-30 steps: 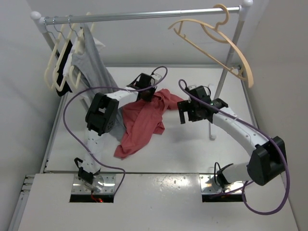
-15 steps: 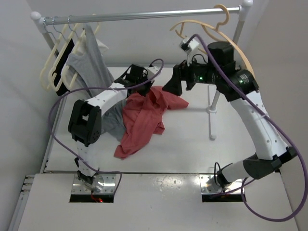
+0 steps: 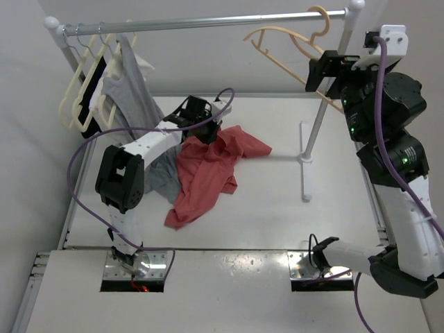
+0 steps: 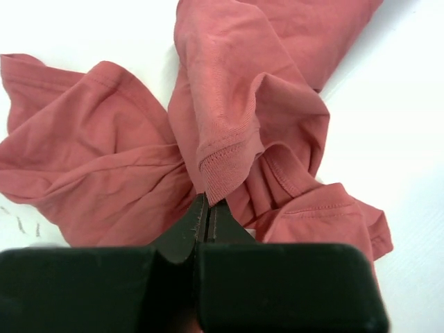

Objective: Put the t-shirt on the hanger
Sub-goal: Grab a hanger with the right arm

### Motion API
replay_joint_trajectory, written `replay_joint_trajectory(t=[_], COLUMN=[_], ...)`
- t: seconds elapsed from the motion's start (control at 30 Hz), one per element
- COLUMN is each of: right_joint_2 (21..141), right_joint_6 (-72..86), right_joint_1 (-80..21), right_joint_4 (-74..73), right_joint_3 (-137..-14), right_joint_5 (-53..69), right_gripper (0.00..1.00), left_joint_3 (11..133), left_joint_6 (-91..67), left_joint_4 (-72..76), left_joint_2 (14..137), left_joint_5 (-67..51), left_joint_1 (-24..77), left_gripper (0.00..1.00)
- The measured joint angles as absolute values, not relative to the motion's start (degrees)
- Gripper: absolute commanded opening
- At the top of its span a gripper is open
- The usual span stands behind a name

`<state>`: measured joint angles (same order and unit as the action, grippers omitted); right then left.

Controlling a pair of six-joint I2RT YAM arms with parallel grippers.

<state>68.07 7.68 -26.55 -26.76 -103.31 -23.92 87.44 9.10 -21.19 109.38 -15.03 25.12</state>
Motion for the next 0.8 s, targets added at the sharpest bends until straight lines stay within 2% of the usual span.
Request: replay_joint_trajectory(t=[0.43, 0.63, 0.7, 0.73, 0.8], right_joint_2=[73.7, 77.9, 79.7, 80.8, 82.4], right_joint_6=[-4.8, -9.4, -10.5, -10.8, -11.1], right_joint_1=[-26.4, -25.9, -25.5, -25.1, -24.4], right_joint_4=[-22.3, -21.0, -21.5, -22.0, -23.3], right_joint_3=[-103.1, -103.1, -103.7, -104.2, -104.6], right_joint_5=[-46.4, -49.0, -48.6, -48.1, -47.0], right_gripper=[0.99, 0.99, 0.9, 0.76, 0.65], left_joint_3=[84.4, 84.1, 84.0, 83.9, 83.5], left_joint_6=[8.6, 9.5, 9.6, 9.7, 9.8], left_joint_4=[-21.3, -21.3, -21.3, -21.3, -21.4], left_joint_2=[109.4, 109.3, 109.0, 108.7, 107.9], left_joint_5=[-17.0, -17.0, -17.1, -17.1, -17.1], left_joint_1=[25.2, 25.2, 25.2, 25.2, 25.2], left_gripper=[0.0, 0.0, 0.0, 0.0, 0.0])
